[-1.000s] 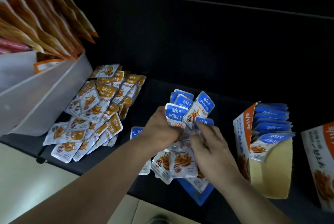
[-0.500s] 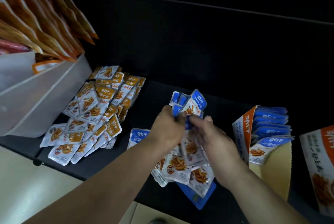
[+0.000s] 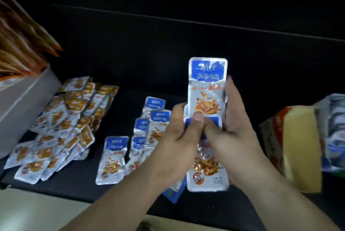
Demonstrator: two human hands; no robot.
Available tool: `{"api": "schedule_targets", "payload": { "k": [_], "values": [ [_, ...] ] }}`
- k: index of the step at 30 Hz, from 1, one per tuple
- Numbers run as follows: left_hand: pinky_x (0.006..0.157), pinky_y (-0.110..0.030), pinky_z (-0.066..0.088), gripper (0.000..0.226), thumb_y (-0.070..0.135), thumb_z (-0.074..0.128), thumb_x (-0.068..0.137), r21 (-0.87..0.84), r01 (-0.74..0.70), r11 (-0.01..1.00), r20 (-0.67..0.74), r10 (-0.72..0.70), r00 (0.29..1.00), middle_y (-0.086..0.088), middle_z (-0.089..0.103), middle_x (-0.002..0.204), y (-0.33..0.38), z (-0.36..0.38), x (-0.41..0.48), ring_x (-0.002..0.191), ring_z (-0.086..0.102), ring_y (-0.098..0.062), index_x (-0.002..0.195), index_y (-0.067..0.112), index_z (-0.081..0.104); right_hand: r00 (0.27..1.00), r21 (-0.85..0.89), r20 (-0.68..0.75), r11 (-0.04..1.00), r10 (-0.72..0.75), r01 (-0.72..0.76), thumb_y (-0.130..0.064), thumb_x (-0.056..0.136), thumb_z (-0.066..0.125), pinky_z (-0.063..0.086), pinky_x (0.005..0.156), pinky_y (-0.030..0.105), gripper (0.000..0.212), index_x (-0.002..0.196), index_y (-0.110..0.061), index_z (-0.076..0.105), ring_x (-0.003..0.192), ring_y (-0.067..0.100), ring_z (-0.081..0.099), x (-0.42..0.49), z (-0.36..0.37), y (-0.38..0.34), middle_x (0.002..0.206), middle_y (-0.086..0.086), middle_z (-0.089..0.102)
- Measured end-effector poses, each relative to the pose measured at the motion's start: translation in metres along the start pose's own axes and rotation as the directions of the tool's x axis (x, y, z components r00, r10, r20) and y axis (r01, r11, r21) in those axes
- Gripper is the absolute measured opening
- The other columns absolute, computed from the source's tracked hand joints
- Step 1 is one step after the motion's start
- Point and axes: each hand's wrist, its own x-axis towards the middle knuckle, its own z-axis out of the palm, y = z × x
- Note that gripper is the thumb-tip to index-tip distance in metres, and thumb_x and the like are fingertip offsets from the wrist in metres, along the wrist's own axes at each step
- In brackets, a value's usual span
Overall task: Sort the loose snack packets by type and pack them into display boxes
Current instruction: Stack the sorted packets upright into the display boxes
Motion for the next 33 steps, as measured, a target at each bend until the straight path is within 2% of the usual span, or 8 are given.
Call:
{"api": "schedule_targets", "payload": {
  "k": [5,9,12,17,20,23,27,33],
  "values": [
    [0.091,-0.036,0.061,0.061,0.012,0.068,0.096,0.284,-0.120,0.951,0.303,0.029,0.952,0.015,0.070,0.118,-0.004,0.031,0.022,0.108,0.070,-0.002,0.136,0.047,0.039,0.984,0.004,-0.162,0.997,-0.079,0.081,0.008,0.101,0.052,0.059,0.097,0.039,0.087,0.159,-0.047,0.020,0.123,0.009,0.065,-0.009,-0.051,0.004,0.140,-0.010,0.061],
    [0.090,-0.038,0.061,0.050,0.018,0.073,0.094,0.424,-0.261,0.867,0.197,0.193,0.961,0.017,0.070,0.120,-0.023,0.039,0.036,0.110,0.069,-0.002,0.131,0.041,0.048,0.986,-0.058,-0.129,0.994,-0.104,0.097,0.003,0.100,0.058,0.060,0.092,0.031,0.076,0.156,-0.040,0.032,0.122,0.010,0.065,-0.009,-0.077,0.015,0.132,-0.008,0.067],
    [0.087,-0.037,0.062,0.037,0.024,0.070,0.097,0.505,-0.276,0.818,0.161,0.226,0.961,0.015,0.071,0.116,-0.041,0.038,0.041,0.106,0.070,-0.001,0.125,0.037,0.051,0.993,-0.148,-0.065,0.985,-0.100,0.090,0.008,0.097,0.060,0.056,0.099,0.036,0.070,0.149,-0.037,0.041,0.122,0.009,0.064,-0.011,-0.085,0.023,0.128,-0.009,0.068],
    [0.083,-0.011,0.047,0.036,0.028,0.071,0.093,0.750,-0.316,0.582,0.109,0.363,0.925,0.015,0.055,0.110,-0.066,0.044,0.043,0.102,0.056,0.000,0.126,0.030,0.056,0.996,-0.208,-0.088,0.978,-0.003,-0.015,0.010,0.096,0.057,0.054,0.098,0.022,0.081,0.149,-0.048,0.037,0.117,-0.004,0.062,-0.019,-0.082,0.041,0.122,-0.024,0.066],
    [0.086,-0.014,0.049,0.036,0.022,0.073,0.092,0.706,-0.342,0.620,0.127,0.364,0.922,0.018,0.056,0.113,-0.074,0.048,0.044,0.109,0.056,-0.001,0.125,0.025,0.061,0.994,-0.255,-0.107,0.966,0.013,-0.040,0.010,0.096,0.056,0.052,0.090,0.010,0.072,0.132,-0.051,0.047,0.107,-0.011,0.062,-0.024,-0.084,0.044,0.111,-0.034,0.065],
    [0.078,-0.007,0.046,0.033,0.019,0.076,0.090,0.662,-0.345,0.666,0.112,0.367,0.923,0.022,0.057,0.107,-0.076,0.051,0.044,0.098,0.059,0.006,0.121,0.024,0.065,0.994,-0.321,-0.104,0.946,0.019,-0.052,0.006,0.096,0.059,0.044,0.074,-0.003,0.059,0.112,-0.050,0.049,0.099,-0.024,0.057,-0.026,-0.087,0.043,0.098,-0.048,0.059],
    [0.075,-0.006,0.046,0.037,0.015,0.078,0.090,0.583,-0.343,0.737,0.083,0.366,0.927,0.022,0.062,0.105,-0.073,0.059,0.040,0.088,0.060,0.009,0.124,0.027,0.068,0.995,-0.374,-0.100,0.926,0.003,-0.040,0.011,0.089,0.065,0.047,0.082,0.002,0.070,0.124,-0.048,0.050,0.104,-0.018,0.059,-0.027,-0.091,0.042,0.107,-0.037,0.063],
    [0.079,-0.022,0.060,0.041,0.017,0.073,0.095,0.490,-0.252,0.835,0.101,0.233,0.967,0.014,0.067,0.112,-0.072,0.055,0.031,0.097,0.070,-0.001,0.127,0.038,0.059,0.997,-0.411,-0.071,0.911,-0.003,-0.026,0.015,0.082,0.068,0.055,0.083,0.012,0.082,0.129,-0.050,0.049,0.105,-0.012,0.063,-0.021,-0.102,0.038,0.109,-0.030,0.067]
  ]
}}
